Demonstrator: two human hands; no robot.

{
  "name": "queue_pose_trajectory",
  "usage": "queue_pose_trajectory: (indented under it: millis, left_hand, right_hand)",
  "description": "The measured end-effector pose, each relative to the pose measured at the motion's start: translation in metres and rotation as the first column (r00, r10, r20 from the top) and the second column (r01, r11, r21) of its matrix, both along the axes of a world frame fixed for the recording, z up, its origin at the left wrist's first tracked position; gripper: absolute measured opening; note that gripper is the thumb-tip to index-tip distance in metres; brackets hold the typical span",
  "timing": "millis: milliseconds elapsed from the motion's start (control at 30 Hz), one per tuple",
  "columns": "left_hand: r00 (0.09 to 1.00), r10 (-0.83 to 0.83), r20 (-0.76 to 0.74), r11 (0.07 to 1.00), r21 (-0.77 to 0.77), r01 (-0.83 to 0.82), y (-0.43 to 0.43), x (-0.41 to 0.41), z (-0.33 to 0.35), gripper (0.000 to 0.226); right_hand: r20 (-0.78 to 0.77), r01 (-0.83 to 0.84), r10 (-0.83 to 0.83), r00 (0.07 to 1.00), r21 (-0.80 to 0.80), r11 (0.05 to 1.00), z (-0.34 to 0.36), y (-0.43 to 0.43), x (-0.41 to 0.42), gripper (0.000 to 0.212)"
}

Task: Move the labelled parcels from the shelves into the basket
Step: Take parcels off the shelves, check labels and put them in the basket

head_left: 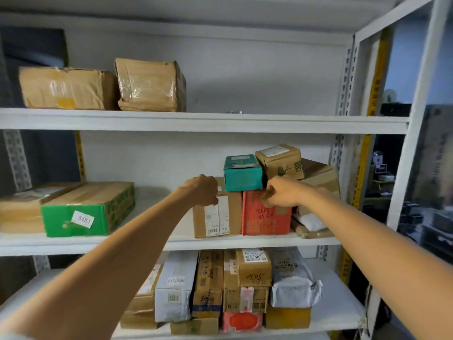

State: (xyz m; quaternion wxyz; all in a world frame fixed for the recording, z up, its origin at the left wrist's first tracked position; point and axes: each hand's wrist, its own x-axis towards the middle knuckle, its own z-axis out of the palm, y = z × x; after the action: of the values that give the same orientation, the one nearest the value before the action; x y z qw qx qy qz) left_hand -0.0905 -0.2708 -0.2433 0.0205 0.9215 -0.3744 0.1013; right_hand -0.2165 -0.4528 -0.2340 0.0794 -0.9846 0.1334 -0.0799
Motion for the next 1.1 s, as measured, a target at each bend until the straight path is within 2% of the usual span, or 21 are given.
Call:
queue_pose_trajectory:
  millis: [233,333,400,533,567,633,700,733,767,833,900,967,1033,1067,1100]
  left_hand:
    - [1.0,0.021,-0.007,0.998,-0.054,-0.022,-0.021,0.022,0.006,0.044]
    - [0.999,0.026,-0.046,0.995,-0.096,-0.03,-0.028,0.033,0.0,0.045]
    - [0.998,0.01,-0.06,0.991,-0.13,-0.018,-0.033,0.041,-0.004,0.044]
    - [0.996,-0.055,-0.075,0.973,-0.228,0.037,-0.043,0.051,-0.011,0.055]
    - [0.993,-0.08,-0.089,0.963,-0.263,0.054,-0.043,0.05,-0.012,0.058]
    - [0.984,-0.132,-0.116,0.938,-0.334,0.087,-0.042,0.047,-0.016,0.059]
    - [0.968,-0.21,-0.136,0.885,-0.447,0.129,-0.037,0.042,-0.022,0.049]
    - [0.951,-0.266,-0.156,0.829,-0.541,0.143,-0.035,0.039,-0.027,0.041]
    - [0.926,-0.323,-0.195,0.751,-0.648,0.125,-0.033,0.033,-0.031,0.034]
    - [0.865,-0.414,-0.285,0.555,-0.832,-0.008,-0.03,0.022,-0.035,0.027]
    - [0.812,-0.466,-0.35,0.397,-0.904,-0.162,-0.029,0.012,-0.035,0.032]
    - [0.783,-0.48,-0.395,0.358,-0.903,-0.236,-0.027,0.006,-0.035,0.055]
    - [0.764,-0.465,-0.449,0.392,-0.877,-0.277,-0.025,0.001,-0.039,0.077]
    - [0.752,-0.455,-0.477,0.419,-0.86,-0.292,-0.024,-0.001,-0.043,0.084]
    - [0.74,-0.45,-0.501,0.445,-0.844,-0.3,-0.024,-0.003,-0.049,0.09]
  right_hand:
    - [0.021,0.043,-0.042,0.999,-0.028,0.999,0.012,-0.015,0.023,0.041]
    - [0.04,0.041,-0.039,0.998,-0.056,0.998,0.012,-0.023,0.034,0.031]
    - [0.07,0.034,-0.029,0.997,-0.058,0.998,0.01,-0.026,0.041,0.033]
    - [0.114,0.023,-0.02,0.993,-0.023,0.999,-0.005,-0.033,0.055,0.064]
    - [0.14,0.01,-0.01,0.99,0.006,1.0,-0.008,-0.033,0.056,0.067]
    - [0.203,-0.047,0.02,0.979,0.128,0.991,-0.008,-0.033,0.053,0.059]
    - [0.233,-0.097,0.029,0.972,0.287,0.953,-0.006,-0.034,0.048,0.048]
    - [0.254,-0.105,0.014,0.967,0.35,0.931,-0.005,-0.033,0.046,0.044]
    - [0.282,-0.108,-0.009,0.959,0.397,0.911,-0.005,-0.033,0.045,0.043]
    - [0.356,-0.111,-0.081,0.931,0.487,0.867,-0.008,-0.032,0.045,0.058]
    - [0.401,-0.104,-0.172,0.9,0.579,0.808,-0.01,-0.026,0.043,0.058]
    - [0.418,-0.077,-0.19,0.888,0.544,0.836,-0.014,-0.022,0.038,0.041]
    - [0.378,-0.072,-0.165,0.911,0.539,0.839,-0.02,-0.022,0.036,0.029]
    - [0.346,-0.093,-0.128,0.929,0.556,0.826,-0.025,-0.019,0.032,0.032]
    - [0.322,-0.121,-0.083,0.943,0.564,0.817,-0.032,-0.019,0.032,0.055]
